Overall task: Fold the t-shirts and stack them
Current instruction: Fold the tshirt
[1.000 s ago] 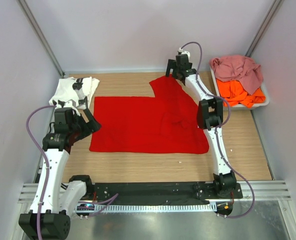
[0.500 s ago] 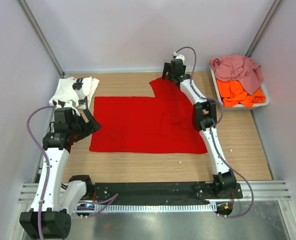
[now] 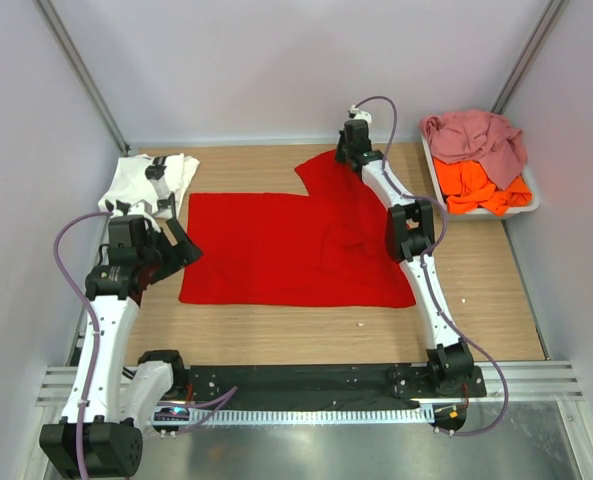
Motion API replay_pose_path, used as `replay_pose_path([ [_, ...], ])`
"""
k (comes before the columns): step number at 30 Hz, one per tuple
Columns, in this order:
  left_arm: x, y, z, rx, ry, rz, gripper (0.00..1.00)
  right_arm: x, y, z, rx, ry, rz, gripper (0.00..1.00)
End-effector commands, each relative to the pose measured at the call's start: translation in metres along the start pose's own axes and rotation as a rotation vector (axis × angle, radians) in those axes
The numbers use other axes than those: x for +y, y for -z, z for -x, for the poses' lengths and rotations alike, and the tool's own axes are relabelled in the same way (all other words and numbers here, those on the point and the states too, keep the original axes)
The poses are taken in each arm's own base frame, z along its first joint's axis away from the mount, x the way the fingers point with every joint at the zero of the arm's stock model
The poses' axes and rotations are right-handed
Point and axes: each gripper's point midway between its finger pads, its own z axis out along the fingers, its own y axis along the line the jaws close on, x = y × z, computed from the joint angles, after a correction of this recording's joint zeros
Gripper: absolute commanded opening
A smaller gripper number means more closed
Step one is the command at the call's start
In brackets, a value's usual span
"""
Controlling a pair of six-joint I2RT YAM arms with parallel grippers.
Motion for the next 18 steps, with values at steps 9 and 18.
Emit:
replay_pose_path([
  [9, 0.001, 0.003, 0.007, -0.032, -0.008, -0.006, 0.81, 0.019, 0.038, 0.064, -0.105, 0.03, 0.081, 0.01],
  [18, 0.005, 0.002, 0.007, -0.032, -0.002, 0.016, 0.82, 0.046, 0.1, 0.091, -0.125, 0.136, 0.23, 0.01],
])
